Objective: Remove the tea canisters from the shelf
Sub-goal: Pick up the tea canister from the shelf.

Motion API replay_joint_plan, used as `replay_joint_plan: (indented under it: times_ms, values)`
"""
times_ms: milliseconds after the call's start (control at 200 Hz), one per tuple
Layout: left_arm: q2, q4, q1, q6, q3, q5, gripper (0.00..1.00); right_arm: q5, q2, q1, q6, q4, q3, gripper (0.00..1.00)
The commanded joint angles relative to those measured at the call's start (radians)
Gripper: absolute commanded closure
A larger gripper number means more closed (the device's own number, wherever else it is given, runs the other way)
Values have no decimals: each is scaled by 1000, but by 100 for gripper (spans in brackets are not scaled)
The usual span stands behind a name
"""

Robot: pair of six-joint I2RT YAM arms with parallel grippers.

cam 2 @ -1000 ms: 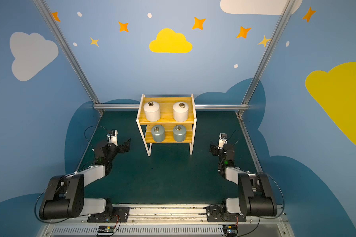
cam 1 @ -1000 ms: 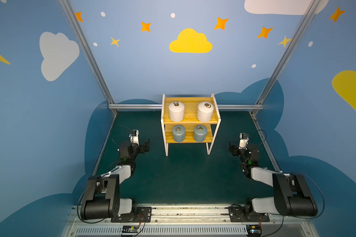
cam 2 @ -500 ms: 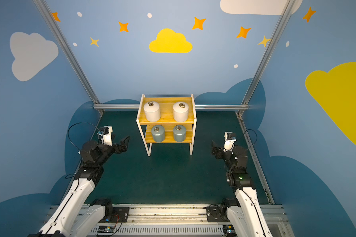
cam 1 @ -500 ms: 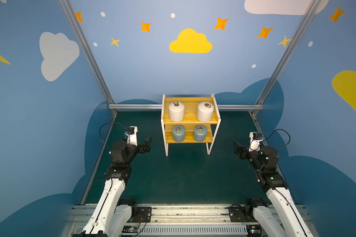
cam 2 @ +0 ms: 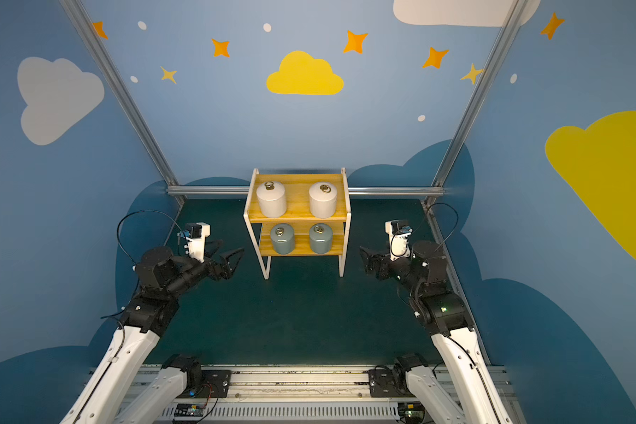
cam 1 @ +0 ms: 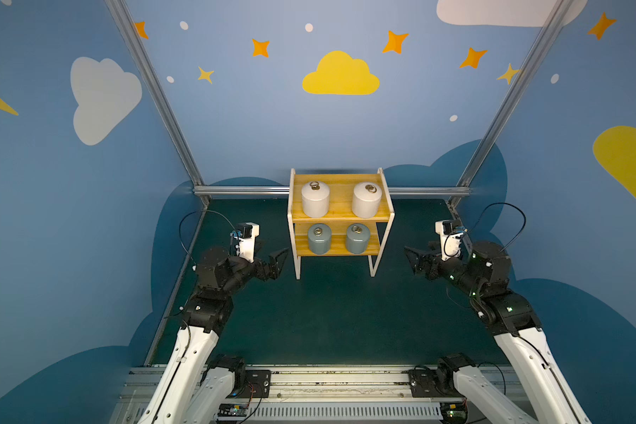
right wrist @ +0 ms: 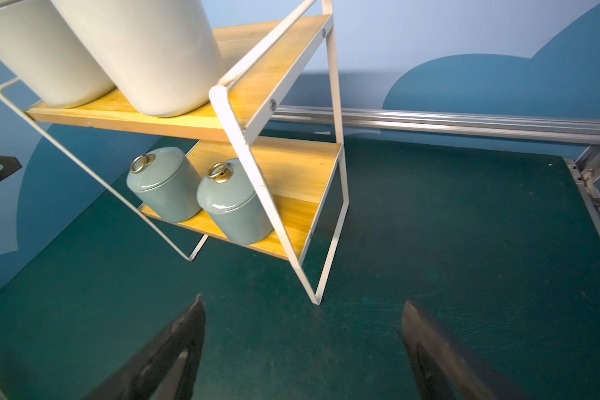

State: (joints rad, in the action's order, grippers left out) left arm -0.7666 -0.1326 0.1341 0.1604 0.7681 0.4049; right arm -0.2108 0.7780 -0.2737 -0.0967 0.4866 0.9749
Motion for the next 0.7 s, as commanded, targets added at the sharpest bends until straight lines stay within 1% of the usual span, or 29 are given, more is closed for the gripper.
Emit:
replay_joint_plan:
  times_ms: [0, 135, 250, 310, 431, 561, 691]
  values:
    - [3, -49, 12, -21, 72, 59, 5, -39, 9, -18, 8, 88, 79, 9]
    - [-17, -78, 25, -20, 154, 99, 5, -76, 48, -48, 6, 126, 160, 9]
    - [-20, -79, 34, -7, 188, 86, 4, -54, 67, -88, -19, 119, 200, 9]
    - [-21, -79, 37, -5, 198, 75, 4, -21, 71, -125, -42, 86, 206, 9]
    - [-26, -73, 39, -1, 201, 61, 4, 127, 94, -231, -52, 21, 212, 9]
    - [-42, -62, 41, 15, 200, 48, 4, 281, 169, -346, -45, -2, 260, 9]
    - [-57, -49, 41, 21, 201, 37, 4, 402, 210, -421, -55, -71, 271, 9]
